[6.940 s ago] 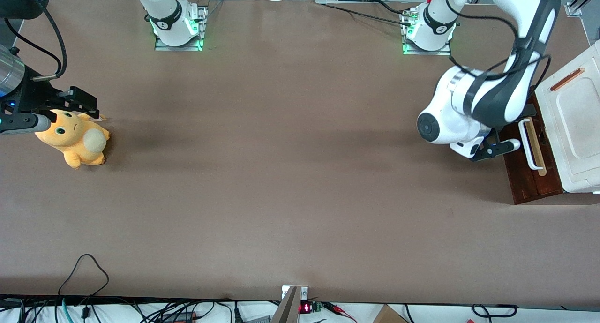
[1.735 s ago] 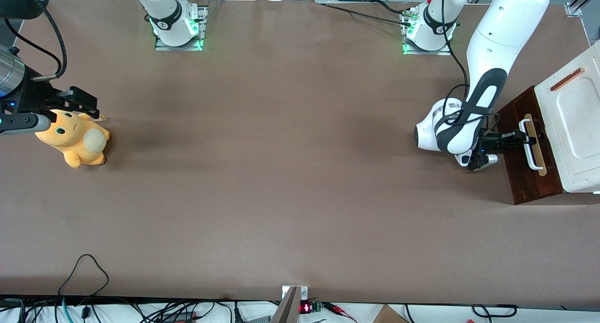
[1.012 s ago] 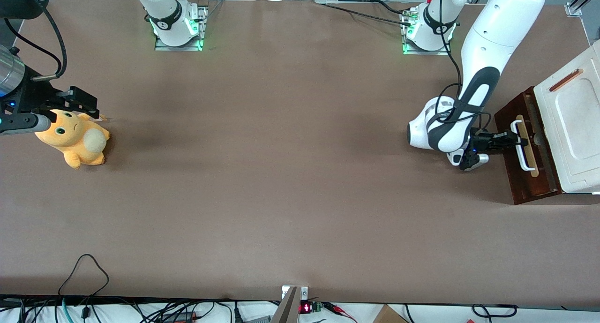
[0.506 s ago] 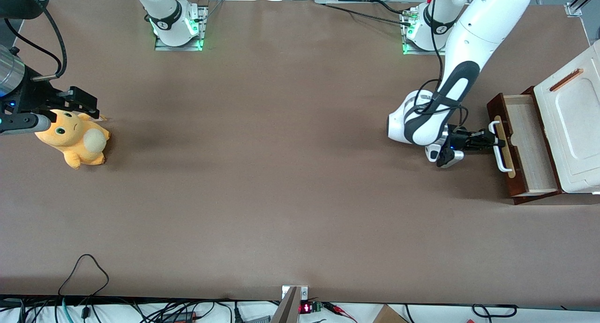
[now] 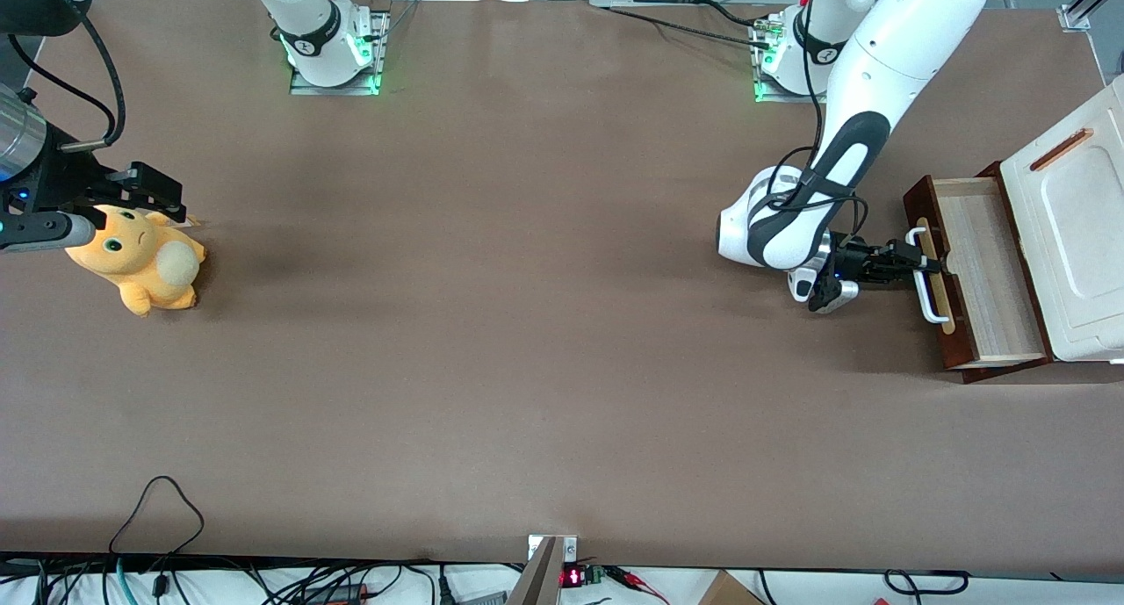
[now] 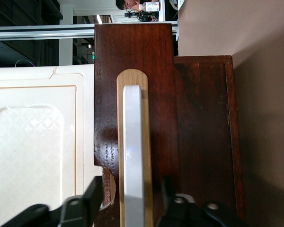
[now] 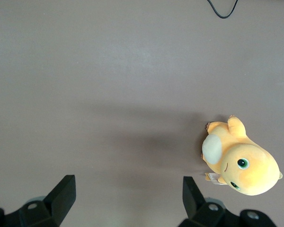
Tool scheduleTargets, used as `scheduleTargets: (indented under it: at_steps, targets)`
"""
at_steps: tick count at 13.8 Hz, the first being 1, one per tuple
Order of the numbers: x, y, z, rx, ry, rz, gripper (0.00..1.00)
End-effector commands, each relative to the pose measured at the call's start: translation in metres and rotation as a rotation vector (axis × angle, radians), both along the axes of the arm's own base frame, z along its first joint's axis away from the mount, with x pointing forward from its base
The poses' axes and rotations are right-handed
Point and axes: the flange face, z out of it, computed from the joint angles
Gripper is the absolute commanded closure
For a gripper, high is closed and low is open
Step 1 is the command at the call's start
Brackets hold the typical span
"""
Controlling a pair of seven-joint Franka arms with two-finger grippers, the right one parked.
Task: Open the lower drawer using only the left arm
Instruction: 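Pull the handle away from the cabinet with the left gripper, then open the left gripper and lift it off the handle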
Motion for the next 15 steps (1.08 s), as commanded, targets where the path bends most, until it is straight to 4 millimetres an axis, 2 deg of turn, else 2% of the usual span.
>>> scheduleTargets:
  at_steps: [1,3,5,8,11,14,15]
  targets:
    - [0.018,-0.006,0.013,-0.008,-0.017,0.033,0.00]
    - [0.036,-0.015,0.039,-0.073,-0.013,0.117,0.00]
    - [0.058,-0.029,0.076,-0.182,0.053,0.215,0.00]
    - [0.090,-0.044,0.145,-0.385,0.147,0.310,0.00]
    - [0.104,-0.052,0.218,-0.591,0.206,0.344,0.00]
    - [0.114,-0.044,0.288,-0.858,0.236,0.383,0.00]
    - [0.112,-0.040,0.304,-0.941,0.243,0.401,0.00]
